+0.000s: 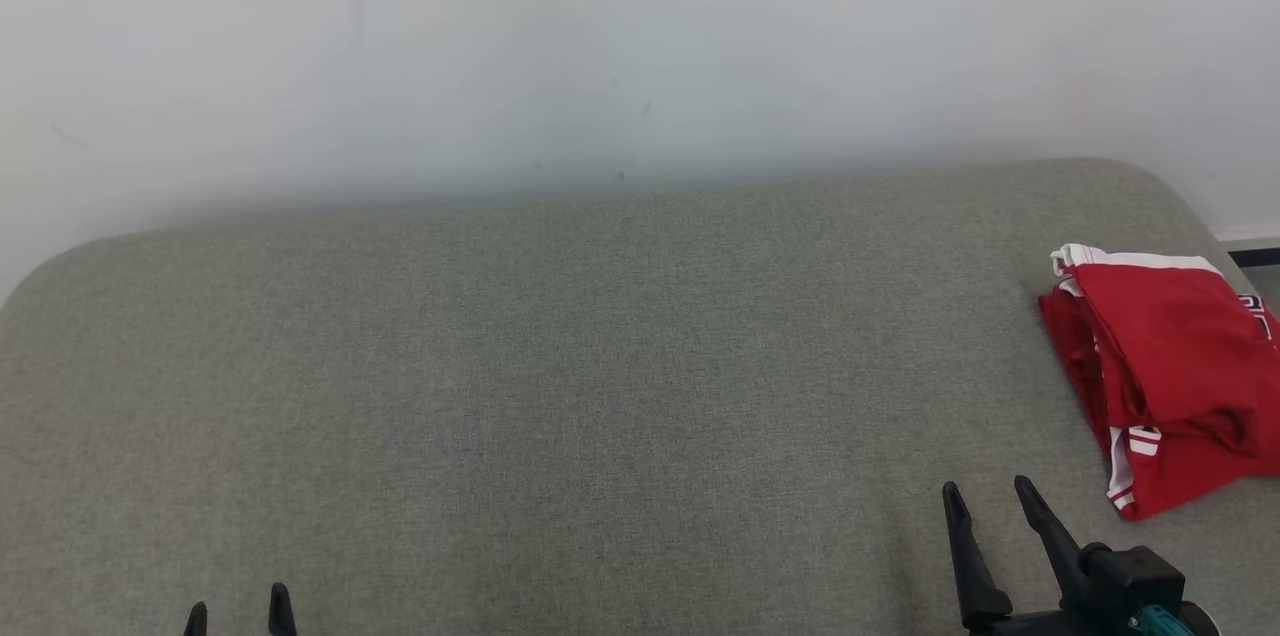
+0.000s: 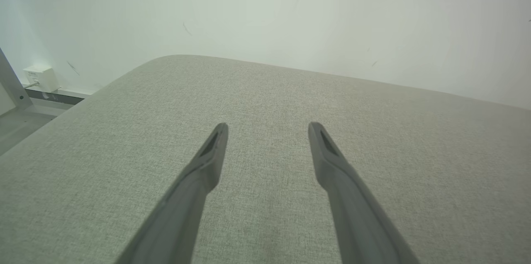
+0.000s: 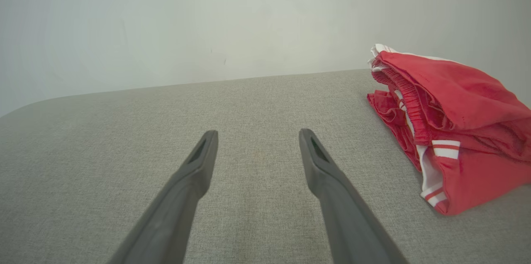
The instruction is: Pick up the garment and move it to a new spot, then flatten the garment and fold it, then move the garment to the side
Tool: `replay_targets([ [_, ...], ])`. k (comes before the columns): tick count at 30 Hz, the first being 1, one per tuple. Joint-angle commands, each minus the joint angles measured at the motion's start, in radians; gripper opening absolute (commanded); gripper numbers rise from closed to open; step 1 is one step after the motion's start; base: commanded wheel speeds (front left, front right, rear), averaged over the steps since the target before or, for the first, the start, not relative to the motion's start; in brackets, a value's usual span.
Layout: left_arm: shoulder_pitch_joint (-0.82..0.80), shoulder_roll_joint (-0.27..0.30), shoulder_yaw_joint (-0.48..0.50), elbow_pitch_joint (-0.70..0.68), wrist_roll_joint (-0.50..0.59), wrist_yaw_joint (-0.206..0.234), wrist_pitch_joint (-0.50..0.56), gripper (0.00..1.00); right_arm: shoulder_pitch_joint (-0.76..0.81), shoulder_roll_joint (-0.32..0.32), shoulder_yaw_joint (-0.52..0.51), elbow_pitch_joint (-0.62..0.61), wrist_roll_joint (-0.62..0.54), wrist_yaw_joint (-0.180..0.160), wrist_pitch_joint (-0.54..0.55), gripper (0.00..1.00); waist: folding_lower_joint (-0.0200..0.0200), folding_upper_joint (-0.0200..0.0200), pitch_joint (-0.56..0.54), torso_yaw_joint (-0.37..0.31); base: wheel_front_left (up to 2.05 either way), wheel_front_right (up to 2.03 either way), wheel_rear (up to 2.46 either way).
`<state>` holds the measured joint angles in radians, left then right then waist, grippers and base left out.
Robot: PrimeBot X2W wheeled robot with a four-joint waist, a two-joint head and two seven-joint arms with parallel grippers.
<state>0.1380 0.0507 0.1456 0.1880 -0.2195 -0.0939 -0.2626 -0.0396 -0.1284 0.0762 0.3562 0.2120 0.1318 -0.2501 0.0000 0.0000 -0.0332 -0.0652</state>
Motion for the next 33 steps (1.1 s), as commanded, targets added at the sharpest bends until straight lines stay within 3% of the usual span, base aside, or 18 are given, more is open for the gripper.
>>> replay_targets([
  [1,0.005,-0.001,0.002,0.002,0.012,0.0,-0.002,1.0,0.008,0.003,-0.001,0.001,0.009,-0.003,-0.006,1.0,0.0,0.0,0.0,0.001,0.0,0.0,0.0],
  [33,-0.054,-0.001,0.002,0.026,0.061,-0.033,-0.002,1.0,-0.017,0.005,-0.008,0.018,-0.001,-0.003,-0.012,1.0,0.0,0.0,-0.007,0.003,0.0,0.0,0.0],
])
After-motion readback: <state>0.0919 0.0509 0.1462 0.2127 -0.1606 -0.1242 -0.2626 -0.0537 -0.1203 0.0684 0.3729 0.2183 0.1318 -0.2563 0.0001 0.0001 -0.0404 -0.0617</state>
